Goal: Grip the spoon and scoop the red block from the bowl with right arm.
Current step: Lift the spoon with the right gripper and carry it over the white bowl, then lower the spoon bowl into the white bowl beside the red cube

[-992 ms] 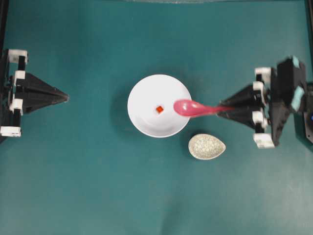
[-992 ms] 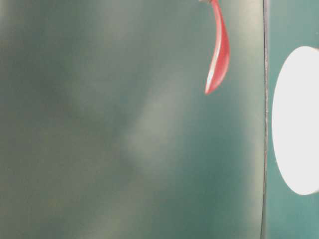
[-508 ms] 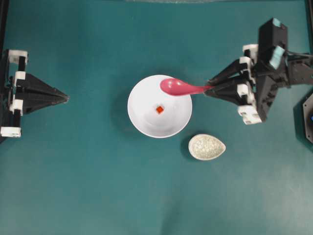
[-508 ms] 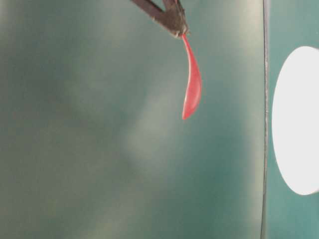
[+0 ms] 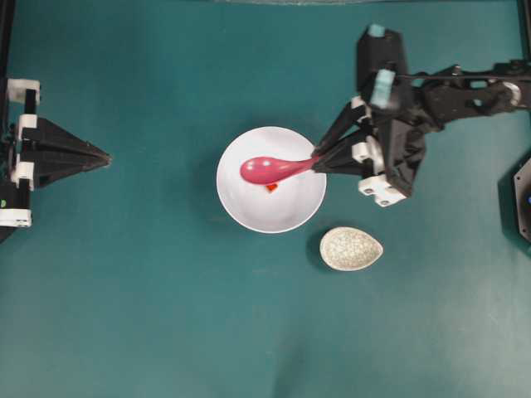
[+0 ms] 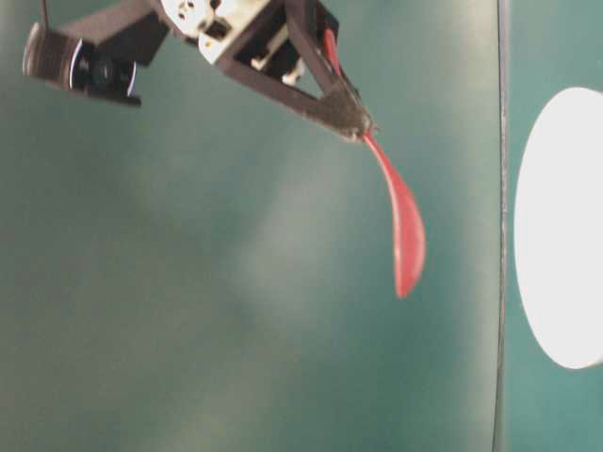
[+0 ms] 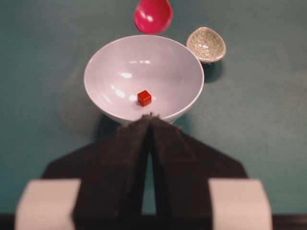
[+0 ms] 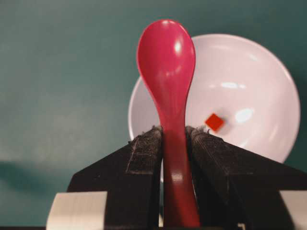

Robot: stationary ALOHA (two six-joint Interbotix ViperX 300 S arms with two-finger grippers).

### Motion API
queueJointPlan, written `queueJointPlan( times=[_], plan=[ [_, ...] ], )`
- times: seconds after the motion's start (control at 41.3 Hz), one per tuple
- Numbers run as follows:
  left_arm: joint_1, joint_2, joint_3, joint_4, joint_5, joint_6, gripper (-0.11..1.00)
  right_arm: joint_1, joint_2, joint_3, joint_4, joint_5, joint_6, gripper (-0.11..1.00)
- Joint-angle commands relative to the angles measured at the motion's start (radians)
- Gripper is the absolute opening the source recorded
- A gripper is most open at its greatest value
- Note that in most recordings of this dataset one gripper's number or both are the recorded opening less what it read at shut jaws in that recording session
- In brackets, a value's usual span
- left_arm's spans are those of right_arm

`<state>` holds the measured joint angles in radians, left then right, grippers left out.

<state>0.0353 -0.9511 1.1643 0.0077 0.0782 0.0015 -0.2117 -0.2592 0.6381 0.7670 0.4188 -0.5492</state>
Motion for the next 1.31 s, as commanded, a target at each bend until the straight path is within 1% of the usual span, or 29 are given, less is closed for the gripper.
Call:
queueJointPlan(
  times=[0.0, 0.121, 0.169, 0.218, 0.314, 0.339, 0.411, 0.435, 0.484, 0.508, 0.532, 0.653, 0.774, 1.04, 1.282],
  plan=[
    [0.006, -0.006, -0.023, 0.003, 0.003, -0.002, 0.00, -0.005, 0.021, -0.064, -0.026, 0.041, 0.014, 0.25],
    [0.006, -0.009, -0.023, 0.003, 0.006, -0.002, 0.00, -0.008, 0.063, -0.110, -0.075, 0.103, 0.080, 0.25],
    [0.006, -0.009, -0.023, 0.003, 0.005, -0.002, 0.00, -0.008, 0.078, -0.130, -0.110, 0.132, 0.130, 0.25],
    [0.006, -0.009, -0.023, 0.003, 0.005, -0.002, 0.00, -0.008, 0.087, -0.143, -0.135, 0.149, 0.169, 0.25],
    [0.006, -0.009, -0.023, 0.003, 0.006, -0.002, 0.00, -0.008, 0.106, -0.169, -0.210, 0.196, 0.284, 0.25],
    [0.006, -0.009, -0.023, 0.003, 0.006, -0.002, 0.00, -0.008, 0.110, -0.176, -0.236, 0.213, 0.321, 0.25],
    [0.005, -0.009, -0.023, 0.003, 0.005, -0.002, 0.00, -0.008, 0.118, -0.192, -0.310, 0.255, 0.396, 0.25],
    [0.006, -0.009, -0.023, 0.003, 0.005, -0.002, 0.00, -0.008, 0.121, -0.198, -0.344, 0.276, 0.428, 0.25],
    [0.006, -0.009, -0.023, 0.003, 0.006, -0.002, 0.00, -0.005, 0.124, -0.207, -0.396, 0.311, 0.474, 0.25],
    [0.005, -0.009, -0.023, 0.003, 0.005, -0.002, 0.00, -0.003, 0.126, -0.212, -0.414, 0.327, 0.491, 0.25],
    [0.006, -0.009, -0.023, 0.003, 0.005, -0.002, 0.00, 0.000, 0.129, -0.218, -0.443, 0.345, 0.515, 0.25],
    [0.005, -0.009, -0.023, 0.003, 0.005, -0.002, 0.00, 0.014, 0.138, -0.236, -0.517, 0.399, 0.575, 0.25],
    [0.006, -0.009, -0.023, 0.003, 0.006, -0.002, 0.00, 0.034, 0.152, -0.249, -0.541, 0.428, 0.584, 0.25],
    [0.006, -0.009, -0.023, 0.003, 0.005, -0.002, 0.00, 0.054, 0.181, -0.250, -0.565, 0.451, 0.586, 0.25],
    [0.005, -0.003, -0.021, 0.003, 0.005, 0.000, 0.00, 0.055, 0.232, -0.272, -0.569, 0.451, 0.584, 0.25]
  ],
)
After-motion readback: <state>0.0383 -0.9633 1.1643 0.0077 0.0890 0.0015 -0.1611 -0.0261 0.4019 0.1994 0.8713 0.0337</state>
